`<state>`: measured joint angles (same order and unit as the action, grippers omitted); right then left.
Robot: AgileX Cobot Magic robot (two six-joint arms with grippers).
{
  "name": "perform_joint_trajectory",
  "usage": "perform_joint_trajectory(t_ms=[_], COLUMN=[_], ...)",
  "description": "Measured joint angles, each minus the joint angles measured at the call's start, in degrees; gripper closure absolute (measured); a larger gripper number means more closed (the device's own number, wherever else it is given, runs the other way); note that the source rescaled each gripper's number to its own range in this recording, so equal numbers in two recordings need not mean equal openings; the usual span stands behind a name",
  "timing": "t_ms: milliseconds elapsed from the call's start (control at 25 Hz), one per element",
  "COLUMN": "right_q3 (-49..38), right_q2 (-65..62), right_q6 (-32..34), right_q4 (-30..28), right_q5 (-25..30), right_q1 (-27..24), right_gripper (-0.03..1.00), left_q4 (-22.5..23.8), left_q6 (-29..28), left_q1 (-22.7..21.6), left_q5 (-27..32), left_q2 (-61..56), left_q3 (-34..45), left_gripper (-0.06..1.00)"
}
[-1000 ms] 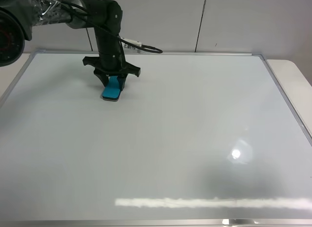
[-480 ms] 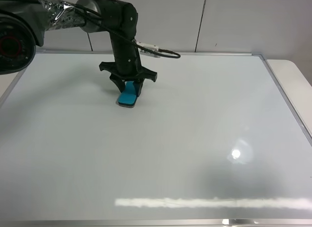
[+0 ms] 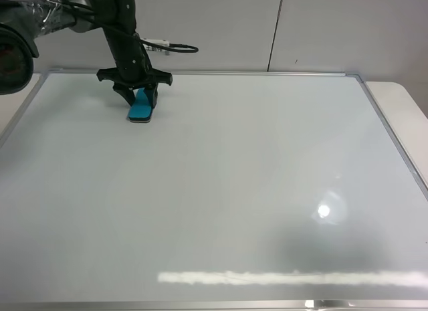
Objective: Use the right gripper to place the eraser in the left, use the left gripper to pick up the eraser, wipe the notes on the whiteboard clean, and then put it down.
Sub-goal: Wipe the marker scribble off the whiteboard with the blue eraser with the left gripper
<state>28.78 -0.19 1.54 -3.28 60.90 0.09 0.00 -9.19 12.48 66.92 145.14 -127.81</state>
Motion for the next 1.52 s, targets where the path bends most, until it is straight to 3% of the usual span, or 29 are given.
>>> perform_joint_trajectory(t_ms=[240, 600, 720, 1000, 1280, 1520], right_q3=[0.0, 0.0, 0.0, 0.0, 0.0, 0.0], right_q2=[0.0, 0.0, 0.0, 0.0, 0.0, 0.0], right_q6=[0.0, 0.0, 0.0, 0.0, 0.0, 0.0], right_q4=[0.0, 0.0, 0.0, 0.0, 0.0, 0.0], right_q5=[0.0, 0.0, 0.0, 0.0, 0.0, 0.0], right_q1=[0.0, 0.0, 0.0, 0.0, 0.0, 0.0], right_gripper=[-0.03, -0.03, -0.03, -0.03, -0.03, -0.03], left_q4=[1.1, 3.7, 5.1, 4.5, 0.4, -0.7], left_q6=[0.4, 1.4, 1.5, 1.6, 1.7, 1.7], left_q1=[-6.0, -4.3, -1.5, 10.5, 22.0, 26.2], left_q5=[0.8, 1.1, 1.6, 2.1, 2.2, 2.2], left_q2=[0.5, 0.5, 0.4, 0.3, 0.5, 0.6], left_q3=[-1.0, -1.0, -1.0, -0.9, -0.5, -0.5], left_gripper=[0.9, 0.9, 0.9, 0.9, 0.9, 0.9])
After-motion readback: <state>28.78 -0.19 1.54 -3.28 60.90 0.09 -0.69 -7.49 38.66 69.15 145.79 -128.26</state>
